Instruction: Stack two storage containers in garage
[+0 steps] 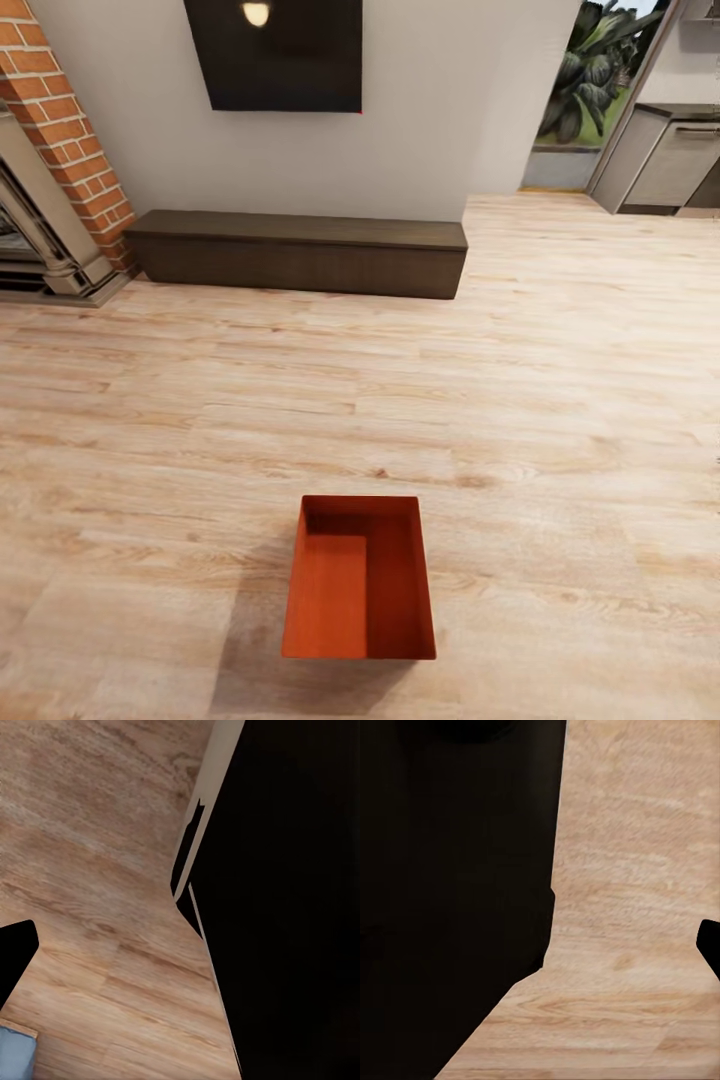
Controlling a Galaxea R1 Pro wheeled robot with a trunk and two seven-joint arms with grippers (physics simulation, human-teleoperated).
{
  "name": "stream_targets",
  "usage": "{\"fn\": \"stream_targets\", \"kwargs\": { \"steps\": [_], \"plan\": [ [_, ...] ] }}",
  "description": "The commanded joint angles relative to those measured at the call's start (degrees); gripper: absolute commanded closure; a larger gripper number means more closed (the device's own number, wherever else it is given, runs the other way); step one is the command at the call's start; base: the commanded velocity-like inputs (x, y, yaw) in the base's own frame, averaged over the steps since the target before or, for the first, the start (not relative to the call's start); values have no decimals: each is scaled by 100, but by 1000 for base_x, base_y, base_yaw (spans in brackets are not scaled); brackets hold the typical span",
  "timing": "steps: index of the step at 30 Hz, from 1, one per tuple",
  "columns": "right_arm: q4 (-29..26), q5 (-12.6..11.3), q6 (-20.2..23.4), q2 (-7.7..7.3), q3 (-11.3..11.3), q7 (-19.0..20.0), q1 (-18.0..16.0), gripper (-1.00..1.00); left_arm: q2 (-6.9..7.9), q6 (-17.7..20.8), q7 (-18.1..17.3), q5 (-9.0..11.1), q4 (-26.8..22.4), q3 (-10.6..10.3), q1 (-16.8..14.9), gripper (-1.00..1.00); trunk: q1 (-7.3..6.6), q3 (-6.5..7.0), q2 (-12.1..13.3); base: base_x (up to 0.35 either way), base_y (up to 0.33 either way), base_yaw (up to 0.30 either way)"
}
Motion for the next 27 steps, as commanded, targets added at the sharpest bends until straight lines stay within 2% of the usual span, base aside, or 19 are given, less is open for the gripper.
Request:
{"fn": "stream_targets", "kwargs": {
  "steps": [1,14,27],
  "plan": [
    [19,-60,-35,3,49,-7,-7,-100,-1,11,11,20,-9,8,1,-100,0,-3,-2,0,-1,-69],
    [19,-60,-37,11,49,-8,-7,-100,-4,18,11,16,-6,5,1,-100,0,-7,-2,0,0,-13],
    [19,-60,-44,-38,49,42,-7,-100,-1,20,11,11,-6,-4,1,-100,0,-107,-2,0,0,0]
  ]
}}
